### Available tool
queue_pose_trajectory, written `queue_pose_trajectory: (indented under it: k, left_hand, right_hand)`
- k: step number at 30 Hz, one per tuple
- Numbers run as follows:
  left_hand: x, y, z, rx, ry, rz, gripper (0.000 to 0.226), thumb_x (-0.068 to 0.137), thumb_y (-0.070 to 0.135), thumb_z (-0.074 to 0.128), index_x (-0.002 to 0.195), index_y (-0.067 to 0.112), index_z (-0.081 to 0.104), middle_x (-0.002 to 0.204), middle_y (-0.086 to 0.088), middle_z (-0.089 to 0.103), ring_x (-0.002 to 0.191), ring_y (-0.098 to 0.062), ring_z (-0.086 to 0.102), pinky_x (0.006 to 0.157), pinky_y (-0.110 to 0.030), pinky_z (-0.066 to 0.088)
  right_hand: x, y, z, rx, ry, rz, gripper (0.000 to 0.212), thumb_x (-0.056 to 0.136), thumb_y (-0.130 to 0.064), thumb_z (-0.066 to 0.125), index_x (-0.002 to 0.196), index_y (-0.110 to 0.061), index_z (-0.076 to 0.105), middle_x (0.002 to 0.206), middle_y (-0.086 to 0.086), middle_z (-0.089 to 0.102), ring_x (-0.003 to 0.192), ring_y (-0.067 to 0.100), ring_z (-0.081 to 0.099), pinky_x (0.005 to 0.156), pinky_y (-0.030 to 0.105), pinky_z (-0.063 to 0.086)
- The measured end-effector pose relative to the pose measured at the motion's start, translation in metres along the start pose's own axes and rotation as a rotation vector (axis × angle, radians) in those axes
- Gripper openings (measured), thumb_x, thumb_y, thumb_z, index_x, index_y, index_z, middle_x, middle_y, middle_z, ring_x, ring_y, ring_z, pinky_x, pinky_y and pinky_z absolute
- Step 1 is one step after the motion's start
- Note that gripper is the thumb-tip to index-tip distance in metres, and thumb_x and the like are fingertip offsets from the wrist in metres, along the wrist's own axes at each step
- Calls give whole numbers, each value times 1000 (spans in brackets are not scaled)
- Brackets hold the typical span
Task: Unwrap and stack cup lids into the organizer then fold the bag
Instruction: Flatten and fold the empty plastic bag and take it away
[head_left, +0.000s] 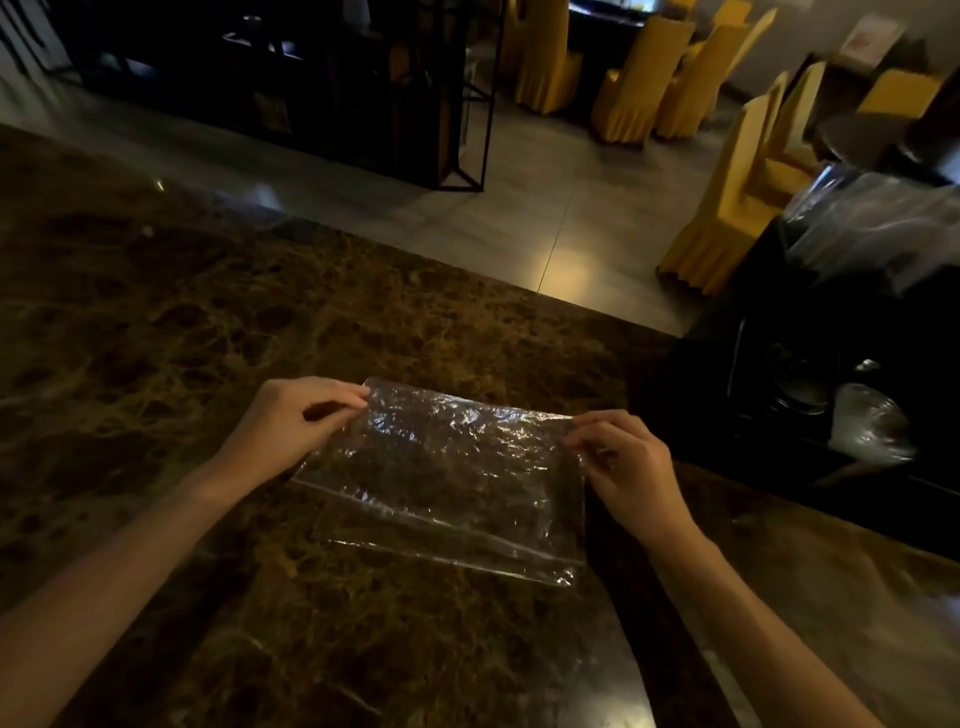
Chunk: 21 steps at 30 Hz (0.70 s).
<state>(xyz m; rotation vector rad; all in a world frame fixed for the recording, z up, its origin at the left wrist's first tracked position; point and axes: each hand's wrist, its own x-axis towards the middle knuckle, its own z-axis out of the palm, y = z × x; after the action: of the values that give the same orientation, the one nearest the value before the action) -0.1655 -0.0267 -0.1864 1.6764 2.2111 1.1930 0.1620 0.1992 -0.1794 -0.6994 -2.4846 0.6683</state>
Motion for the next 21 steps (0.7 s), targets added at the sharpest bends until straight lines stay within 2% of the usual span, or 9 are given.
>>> queue_pose_trajectory:
  k: [4, 6, 10, 13, 16, 17, 19, 21]
  left_hand:
    - [-6, -11, 2, 169, -109, 92, 36, 78, -1, 81, 105, 22, 78, 116, 7, 74, 109, 0, 65, 99, -13, 48]
    - [-8, -13, 5, 215, -141, 108, 36, 79, 2, 81, 106, 25, 78, 117, 9, 74, 109, 2, 62, 97, -17, 50]
    - [-11, -13, 9, 274, -178, 108, 36, 82, -1, 77, 106, 25, 78, 117, 9, 74, 110, 3, 58, 95, -15, 48]
    - [-12, -3, 11, 310, -146, 85, 35, 82, -3, 74, 105, 22, 79, 110, 8, 74, 110, -3, 58, 88, -28, 58]
    - [-7, 20, 17, 328, -77, 119, 31, 85, -1, 71, 109, 18, 76, 107, 6, 73, 110, -11, 60, 79, -30, 60]
    - [-4, 30, 22, 322, -64, 134, 28, 88, 3, 68, 112, 17, 75, 110, 4, 72, 113, -13, 59, 81, -31, 60]
    - [3, 50, 37, 314, -78, 136, 31, 96, 16, 61, 126, 16, 69, 126, 1, 68, 127, -16, 54, 97, -34, 55]
    - [9, 65, 58, 335, -166, 91, 44, 103, 33, 48, 144, 19, 53, 150, 2, 52, 146, -17, 36, 115, -36, 37]
  right_hand:
    - [-9, 2, 12, -45, -34, -19, 21, 87, -1, 77, 99, -18, 77, 118, -6, 65, 109, 18, 64, 85, 42, 60]
    - [-12, 4, 15, -57, -49, -16, 22, 88, -1, 76, 101, -18, 77, 120, -7, 65, 112, 17, 63, 88, 42, 60]
    - [-18, 6, 18, -89, -71, 0, 25, 91, -1, 71, 106, -20, 77, 126, -4, 66, 119, 16, 61, 97, 38, 57]
    - [-21, 6, 17, -131, -110, 21, 34, 88, 7, 66, 107, -20, 77, 131, -2, 66, 123, 20, 59, 100, 34, 53]
    - [-19, 0, 13, -165, -63, 48, 36, 85, 8, 67, 105, -21, 77, 130, -2, 66, 121, 21, 57, 97, 35, 54]
    - [-16, -4, 13, -168, -26, 47, 35, 86, 6, 68, 107, -20, 77, 130, -2, 66, 120, 21, 57, 95, 36, 55]
    - [-7, -20, 16, -162, 31, 30, 31, 90, -4, 68, 116, -20, 74, 132, -1, 65, 123, 20, 56, 98, 41, 54]
    - [4, -43, 28, -176, -7, 24, 33, 99, -23, 60, 131, -24, 66, 144, -1, 59, 135, 20, 49, 109, 44, 48]
